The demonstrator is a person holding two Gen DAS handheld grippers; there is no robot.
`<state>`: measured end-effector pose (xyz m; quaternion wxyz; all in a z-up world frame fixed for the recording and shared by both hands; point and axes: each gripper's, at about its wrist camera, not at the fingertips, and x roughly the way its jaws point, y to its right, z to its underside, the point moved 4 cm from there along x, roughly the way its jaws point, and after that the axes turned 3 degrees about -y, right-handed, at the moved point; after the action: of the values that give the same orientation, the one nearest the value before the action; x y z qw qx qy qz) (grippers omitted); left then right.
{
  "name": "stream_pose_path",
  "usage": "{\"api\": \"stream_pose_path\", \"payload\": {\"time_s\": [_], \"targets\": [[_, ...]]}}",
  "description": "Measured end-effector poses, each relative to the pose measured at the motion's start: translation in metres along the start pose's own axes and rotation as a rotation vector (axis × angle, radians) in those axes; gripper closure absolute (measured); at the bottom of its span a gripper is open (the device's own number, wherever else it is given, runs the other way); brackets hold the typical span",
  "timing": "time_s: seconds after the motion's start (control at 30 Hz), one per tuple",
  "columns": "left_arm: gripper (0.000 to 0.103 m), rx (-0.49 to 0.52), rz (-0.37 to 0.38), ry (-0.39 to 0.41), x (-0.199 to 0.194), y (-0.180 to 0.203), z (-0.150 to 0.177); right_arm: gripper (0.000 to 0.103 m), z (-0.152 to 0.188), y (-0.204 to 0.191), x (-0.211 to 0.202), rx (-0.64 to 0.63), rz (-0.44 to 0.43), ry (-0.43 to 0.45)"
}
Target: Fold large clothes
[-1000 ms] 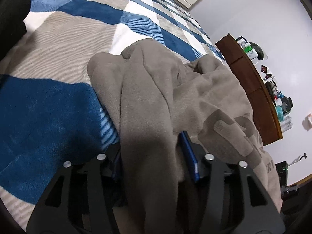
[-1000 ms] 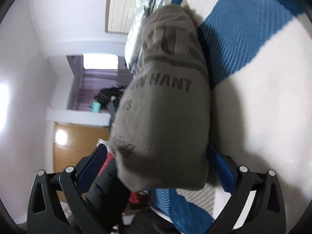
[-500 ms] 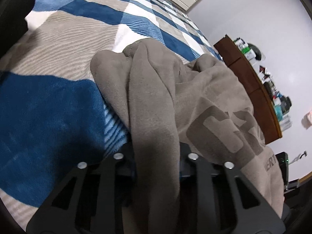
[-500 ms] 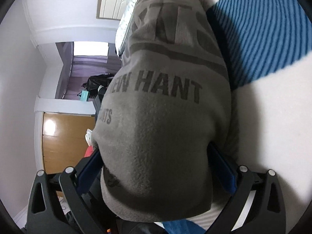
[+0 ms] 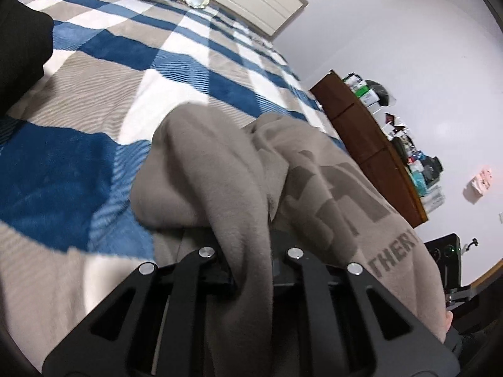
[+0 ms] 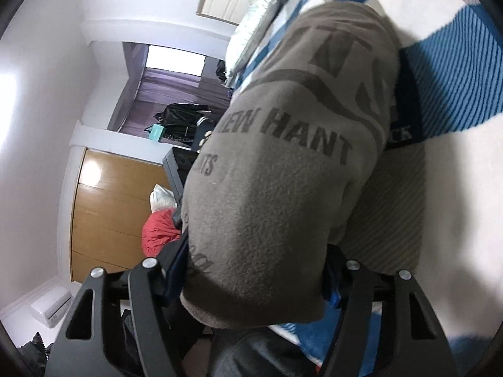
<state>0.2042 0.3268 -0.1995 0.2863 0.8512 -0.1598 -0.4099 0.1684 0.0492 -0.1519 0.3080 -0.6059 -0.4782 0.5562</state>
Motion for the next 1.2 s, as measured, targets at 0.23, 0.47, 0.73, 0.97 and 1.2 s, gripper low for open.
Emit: {"api": "stream_pose_path", "payload": {"time_s": [0.23, 0.47, 0.73, 0.97, 1.2], "targets": [[0.092, -0.044, 0.037, 0.062, -0.044, 0.041, 0.031, 0.037, 0.029, -0.048, -0.027, -0.046, 0.009, -0.007], [0.093, -0.047, 0.024, 0.13, -0.094, 0.08, 0.037, 0.038, 0.036, -0.106, -0.042, -0.145, 0.036, -0.017], [0.093, -0.035, 0.021, 0.276, -0.198, 0.1, 0.012, 0.038, 0.038, -0.206, -0.022, -0.292, 0.023, -0.059], [0.093, -0.072, -0.075, 0.471, -0.35, 0.07, -0.014, 0.038, 0.031, -0.33, 0.066, -0.477, -0.065, -0.197], [0.093, -0.071, -0.451, 0.62, -0.556, 0.027, -0.046, 0.038, 0.025, -0.461, 0.195, -0.62, -0.287, -0.373]]}}
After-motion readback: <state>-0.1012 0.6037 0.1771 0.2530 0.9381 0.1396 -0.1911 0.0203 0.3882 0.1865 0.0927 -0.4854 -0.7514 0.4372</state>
